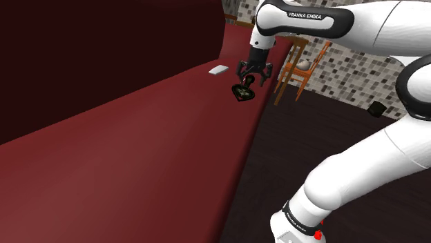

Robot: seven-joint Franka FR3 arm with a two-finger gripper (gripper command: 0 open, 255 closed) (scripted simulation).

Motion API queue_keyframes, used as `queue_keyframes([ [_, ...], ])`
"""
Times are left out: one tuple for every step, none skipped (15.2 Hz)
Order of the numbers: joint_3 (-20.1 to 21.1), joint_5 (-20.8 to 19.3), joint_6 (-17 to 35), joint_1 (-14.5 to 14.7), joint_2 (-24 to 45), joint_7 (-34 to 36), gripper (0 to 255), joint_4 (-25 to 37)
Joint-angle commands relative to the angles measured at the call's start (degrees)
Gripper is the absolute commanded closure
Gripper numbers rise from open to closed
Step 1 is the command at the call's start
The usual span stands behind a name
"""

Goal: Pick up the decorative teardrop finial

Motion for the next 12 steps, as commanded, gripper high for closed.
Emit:
queue_keyframes([
  [-0.39,-0.66,0.24,-1.13,3.67,3.0,0,3.73],
  [-0.63,-0.96,0.34,-1.65,5.51,4.41,0,5.62],
  [-0.9,-1.26,0.38,-2.14,7.34,5.8,0,7.56],
  [-1.19,-1.54,0.36,-2.63,9.16,7.16,0,9.54],
  [-1.52,-1.81,0.28,-3.11,10.96,8.5,0,11.57],
  [-1.66,-1.9,0.24,-3.25,11.58,8.95,0,12.28],
  [-1.68,-1.92,1.02,-3.25,11.46,9.04,0,11.37],
  [-1.69,-1.93,1.81,-3.25,11.34,9.13,0,10.46],
  [-1.7,-1.95,2.58,-3.26,11.26,9.22,0,9.6],
  [-1.71,-1.96,3.36,-3.26,11.18,9.31,0,8.74],
  [-1.73,-1.98,4.13,-3.27,11.11,9.4,0,7.9],
  [-1.74,-2.0,4.9,-3.28,11.05,9.48,0,7.07],
])
